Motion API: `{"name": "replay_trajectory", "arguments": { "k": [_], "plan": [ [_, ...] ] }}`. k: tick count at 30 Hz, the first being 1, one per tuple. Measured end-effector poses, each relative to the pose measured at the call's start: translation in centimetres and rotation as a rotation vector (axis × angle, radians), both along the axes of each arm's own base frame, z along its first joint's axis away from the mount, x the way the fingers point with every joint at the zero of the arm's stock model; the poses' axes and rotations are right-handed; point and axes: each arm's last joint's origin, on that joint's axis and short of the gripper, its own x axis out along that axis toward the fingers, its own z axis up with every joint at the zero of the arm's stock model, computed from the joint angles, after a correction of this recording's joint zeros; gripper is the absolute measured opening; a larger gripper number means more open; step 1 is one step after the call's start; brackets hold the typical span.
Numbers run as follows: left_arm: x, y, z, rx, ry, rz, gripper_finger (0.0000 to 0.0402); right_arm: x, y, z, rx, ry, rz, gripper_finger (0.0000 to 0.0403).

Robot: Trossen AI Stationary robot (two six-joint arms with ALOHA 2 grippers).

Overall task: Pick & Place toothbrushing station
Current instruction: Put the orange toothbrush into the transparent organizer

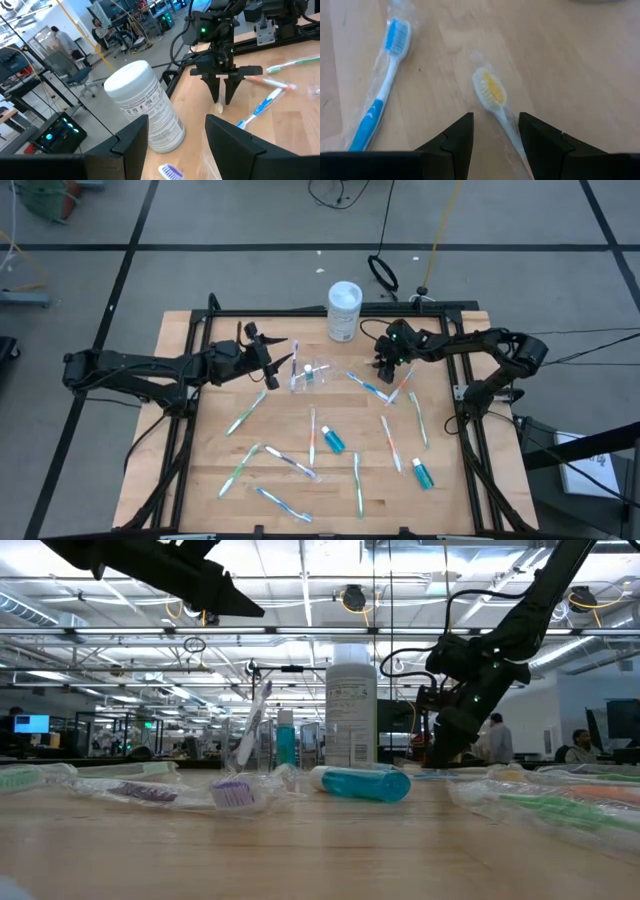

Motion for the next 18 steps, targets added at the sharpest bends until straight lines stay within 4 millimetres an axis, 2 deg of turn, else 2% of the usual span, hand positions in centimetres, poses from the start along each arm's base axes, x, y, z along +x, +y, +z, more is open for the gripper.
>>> {"name": "replay_trajectory", "arguments": {
  "k": [9, 18],
  "plan": [
    [-0.1, 0.0, -0.5, -0.086, 0.008, 0.018, 0.0202, 0.3, -0.4, 0.3, -0.069, -0.022, -0.041, 0.0144],
    [-0.2, 0.0, -0.7, -0.126, 0.015, 0.028, 0.0202, 0.1, -0.4, -1.4, -0.061, 0.104, -0.087, 0.0081]
  ]
}}
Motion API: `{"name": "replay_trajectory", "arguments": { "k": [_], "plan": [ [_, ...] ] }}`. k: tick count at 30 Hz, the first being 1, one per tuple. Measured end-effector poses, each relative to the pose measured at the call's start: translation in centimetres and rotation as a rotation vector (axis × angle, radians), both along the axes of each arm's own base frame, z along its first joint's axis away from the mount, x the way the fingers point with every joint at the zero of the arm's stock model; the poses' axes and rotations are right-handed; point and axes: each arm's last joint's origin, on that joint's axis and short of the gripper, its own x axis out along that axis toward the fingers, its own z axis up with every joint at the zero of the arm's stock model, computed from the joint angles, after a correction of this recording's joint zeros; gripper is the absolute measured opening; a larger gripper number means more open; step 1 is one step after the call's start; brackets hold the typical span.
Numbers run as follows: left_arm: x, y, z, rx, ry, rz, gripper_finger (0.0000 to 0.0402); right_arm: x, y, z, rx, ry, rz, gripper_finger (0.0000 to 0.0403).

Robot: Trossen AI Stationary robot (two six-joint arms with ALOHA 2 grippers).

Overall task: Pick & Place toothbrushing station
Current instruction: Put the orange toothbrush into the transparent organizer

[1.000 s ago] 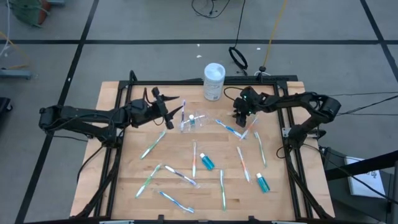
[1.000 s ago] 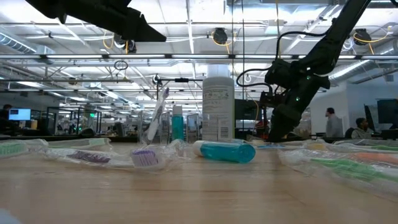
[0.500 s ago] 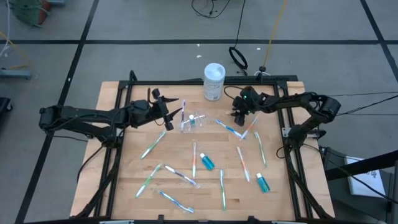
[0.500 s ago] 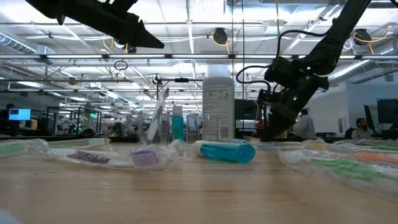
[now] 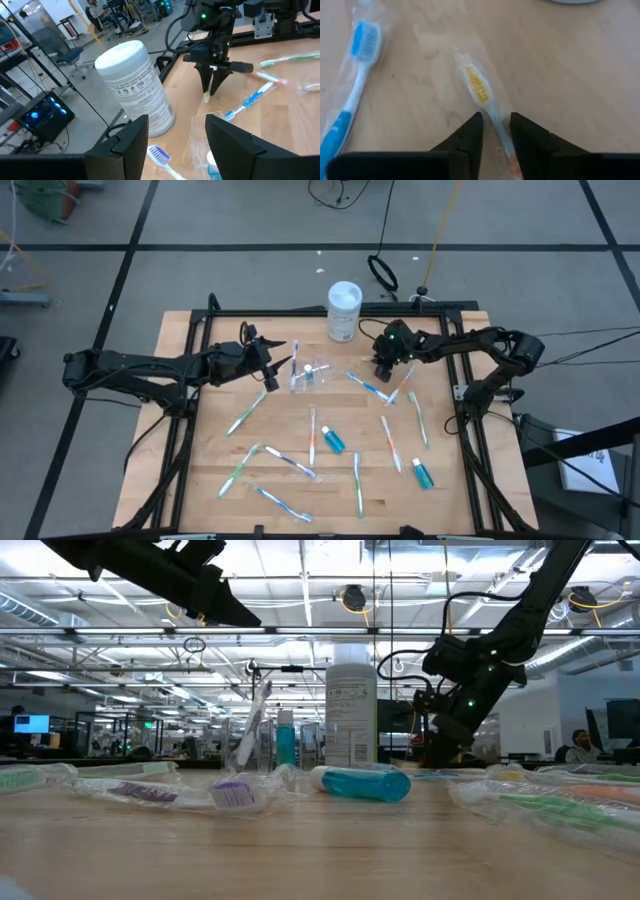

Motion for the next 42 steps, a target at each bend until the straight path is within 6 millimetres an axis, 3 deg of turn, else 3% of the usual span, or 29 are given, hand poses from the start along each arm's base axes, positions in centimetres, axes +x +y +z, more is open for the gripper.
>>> {"name": "replay_trajectory", "arguments": {
  "k": [6, 10, 13, 16, 19, 21, 24, 27, 31, 37, 42],
  "plan": [
    [0.0, 0.0, 0.0, -0.003, -0.002, 0.001, 0.0202, 0.3, 0.1, 0.4, 0.031, -0.066, 0.019, 0.0012],
    [0.0, 0.0, 0.0, -0.003, -0.002, 0.001, 0.0202, 0.5, 0.4, 1.3, 0.032, -0.12, -0.009, 0.0013],
    [0.0, 0.0, 0.0, -0.004, -0.003, 0.001, 0.0202, 1.1, 0.6, 3.2, -0.017, -0.242, -0.018, 0.0009],
    [0.0, 0.0, 0.0, -0.005, -0.004, 0.002, 0.0202, 1.7, 1.0, 5.8, -0.055, -0.417, -0.04, 0.0005],
    [0.0, 0.0, 0.1, -0.005, -0.011, 0.002, 0.0202, 3.1, 2.0, 9.0, -0.109, -0.699, -0.015, 0.0006],
    [0.0, 0.0, 0.1, -0.004, -0.017, 0.002, 0.0202, 4.2, 3.2, 11.1, -0.167, -0.907, 0.053, 0.0004],
    [0.0, 0.0, 0.2, -0.004, -0.02, 0.002, 0.0202, 5.8, 5.7, 12.6, -0.251, -1.143, 0.187, 0.0003],
    [0.0, 0.0, 0.2, -0.003, -0.02, 0.001, 0.0202, 6.9, 8.1, 12.7, -0.361, -1.268, 0.274, 0.0002],
    [0.0, 0.0, 0.2, -0.003, -0.021, 0.001, 0.0202, 9.0, 9.5, 12.0, -0.532, -1.245, 0.164, 0.0001],
    [0.1, 0.0, 0.5, 0.011, -0.054, -0.001, 0.0202, 13.3, 8.7, 10.6, -0.533, -1.22, 0.081, 0.0001],
    [0.1, 0.0, 0.6, 0.012, -0.062, -0.001, 0.0202, 16.1, 8.0, 7.9, -0.473, -1.118, -0.005, 0.0001]
  ]
}}
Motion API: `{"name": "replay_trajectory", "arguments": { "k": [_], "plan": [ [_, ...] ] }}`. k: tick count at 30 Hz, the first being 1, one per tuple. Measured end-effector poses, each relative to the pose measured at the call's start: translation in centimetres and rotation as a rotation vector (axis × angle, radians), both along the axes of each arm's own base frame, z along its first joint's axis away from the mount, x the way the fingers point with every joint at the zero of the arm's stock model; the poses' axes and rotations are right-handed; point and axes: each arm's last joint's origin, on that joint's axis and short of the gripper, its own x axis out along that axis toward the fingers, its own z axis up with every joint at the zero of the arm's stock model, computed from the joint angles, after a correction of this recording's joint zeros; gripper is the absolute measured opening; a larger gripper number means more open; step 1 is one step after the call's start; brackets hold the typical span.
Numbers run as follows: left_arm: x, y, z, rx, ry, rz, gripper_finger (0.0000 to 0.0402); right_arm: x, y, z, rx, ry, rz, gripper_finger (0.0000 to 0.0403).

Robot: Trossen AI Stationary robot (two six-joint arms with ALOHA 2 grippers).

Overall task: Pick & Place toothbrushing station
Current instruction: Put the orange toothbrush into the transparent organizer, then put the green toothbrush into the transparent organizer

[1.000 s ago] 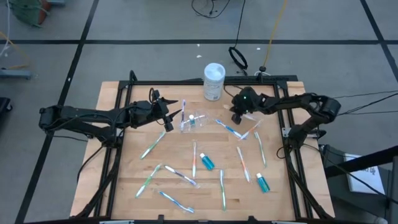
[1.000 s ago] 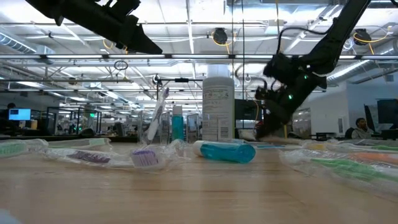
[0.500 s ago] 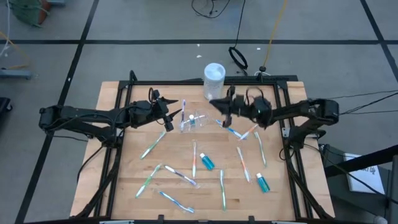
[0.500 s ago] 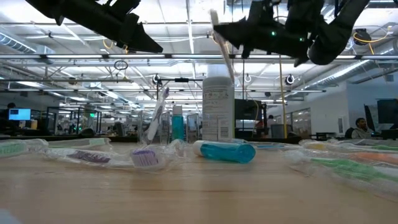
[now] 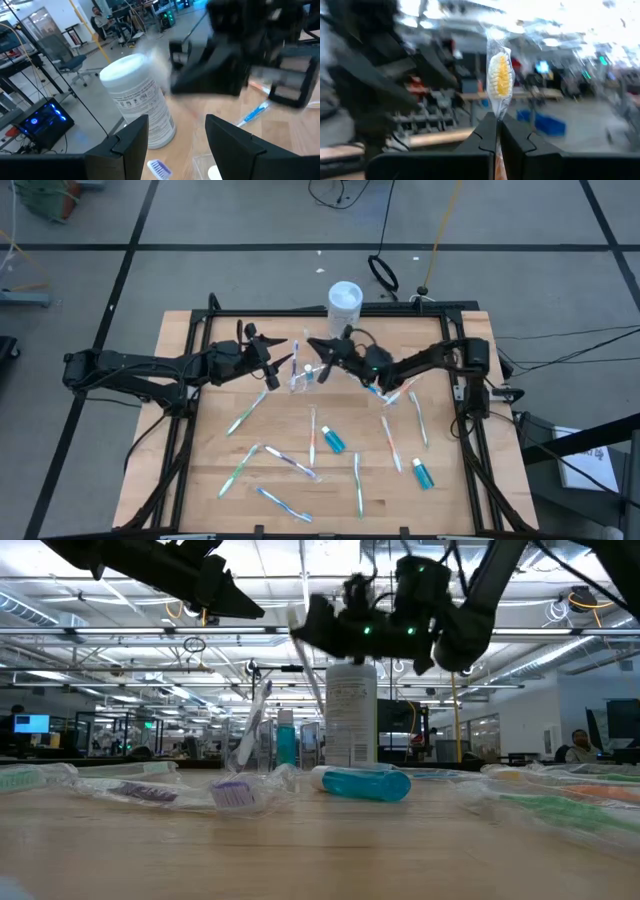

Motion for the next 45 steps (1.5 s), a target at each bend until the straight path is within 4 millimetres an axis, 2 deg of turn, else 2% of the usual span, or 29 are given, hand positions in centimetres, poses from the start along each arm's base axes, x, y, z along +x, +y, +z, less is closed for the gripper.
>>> {"name": "replay_trajectory", "arguments": {
  "k": [4, 6, 11, 17, 28, 32, 39, 45],
  "plan": [
    [0.0, 0.0, 0.0, -0.001, 0.002, 0.0, 0.0202, 0.0, -0.2, -2.6, 0.088, 0.113, -0.087, 0.0],
    [0.0, 0.0, 0.0, -0.002, 0.003, 0.0, 0.0202, -0.4, -0.3, -3.3, 0.123, 0.131, -0.128, 0.0001],
    [0.0, 0.0, -0.1, -0.018, 0.006, 0.004, 0.0202, -1.5, -0.2, -3.9, 0.181, 0.128, -0.155, 0.0014],
    [0.0, 0.0, -0.1, -0.087, -0.033, 0.018, 0.0202, -2.6, 0.9, -5.5, 0.22, 0.189, -0.08, 0.0038],
    [-0.1, -0.1, -0.6, -0.209, -0.049, 0.043, 0.0202, -2.9, 1.7, -5.8, 0.192, 0.218, -0.067, 0.0076],
    [-0.3, -0.1, -1.2, -0.246, -0.001, 0.053, 0.0202, -2.8, 2.1, -5.1, 0.116, 0.228, -0.069, 0.0091],
    [-0.9, -0.2, -2.6, -0.389, 0.096, 0.111, 0.0202, -3.4, 2.8, -1.6, 0.012, 0.216, -0.064, 0.0102],
    [-1.8, -0.9, -4.3, -0.606, 0.234, 0.129, 0.0202, -4.4, 3.3, 1.2, -0.148, 0.349, -0.075, 0.0098]
  ]
}}
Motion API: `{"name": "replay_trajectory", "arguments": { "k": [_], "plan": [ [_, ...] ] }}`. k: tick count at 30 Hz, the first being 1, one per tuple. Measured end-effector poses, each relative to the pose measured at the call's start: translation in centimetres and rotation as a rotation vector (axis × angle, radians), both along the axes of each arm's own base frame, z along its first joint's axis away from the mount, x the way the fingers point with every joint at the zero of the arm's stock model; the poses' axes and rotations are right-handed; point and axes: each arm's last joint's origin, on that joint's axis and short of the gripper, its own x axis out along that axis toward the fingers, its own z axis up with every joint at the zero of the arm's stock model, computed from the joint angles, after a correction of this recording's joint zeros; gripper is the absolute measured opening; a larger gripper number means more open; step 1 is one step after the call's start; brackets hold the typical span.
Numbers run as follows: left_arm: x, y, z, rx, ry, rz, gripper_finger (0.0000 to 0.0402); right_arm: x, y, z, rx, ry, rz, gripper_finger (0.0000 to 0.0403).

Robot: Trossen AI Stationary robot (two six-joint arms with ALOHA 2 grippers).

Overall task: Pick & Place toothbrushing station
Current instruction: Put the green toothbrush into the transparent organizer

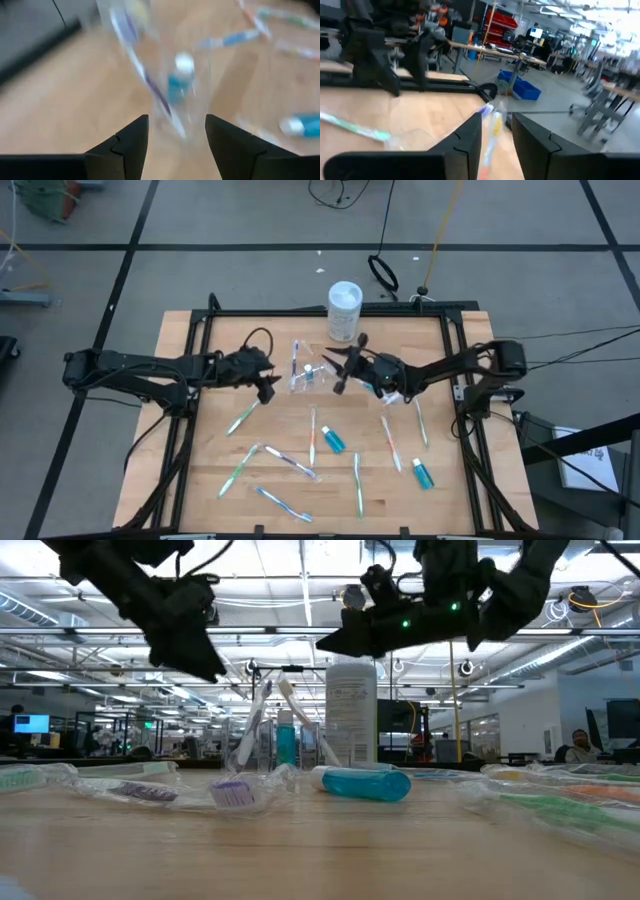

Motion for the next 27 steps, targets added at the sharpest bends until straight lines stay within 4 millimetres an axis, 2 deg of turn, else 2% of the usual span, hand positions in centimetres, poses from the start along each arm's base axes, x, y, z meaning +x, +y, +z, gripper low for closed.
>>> {"name": "replay_trajectory", "arguments": {
  "k": [4, 8, 14, 21, 27],
  "plan": [
    [-0.7, -0.9, -0.9, -0.124, 0.084, 0.004, 0.0202, -1.0, 0.1, 1.7, -0.103, 0.091, -0.001, 0.0098],
    [-1.3, -1.8, -1.4, -0.186, 0.153, 0.026, 0.0202, -2.0, 0.1, 2.5, -0.124, 0.184, 0.003, 0.0095],
    [-1.9, -2.8, -2.8, -0.217, 0.296, 0.094, 0.0202, -2.7, 0.1, 2.9, -0.147, 0.253, 0.006, 0.0095],
    [-1.0, -3.6, -5.6, -0.281, 0.449, 0.167, 0.0202, -2.7, 0.1, 3.1, -0.25, 0.288, 0.011, 0.0093],
    [-0.5, -3.7, -7.5, -0.263, 0.556, 0.186, 0.0202, -2.7, 0.1, 3.1, -0.253, 0.289, 0.012, 0.0093]
  ]
}}
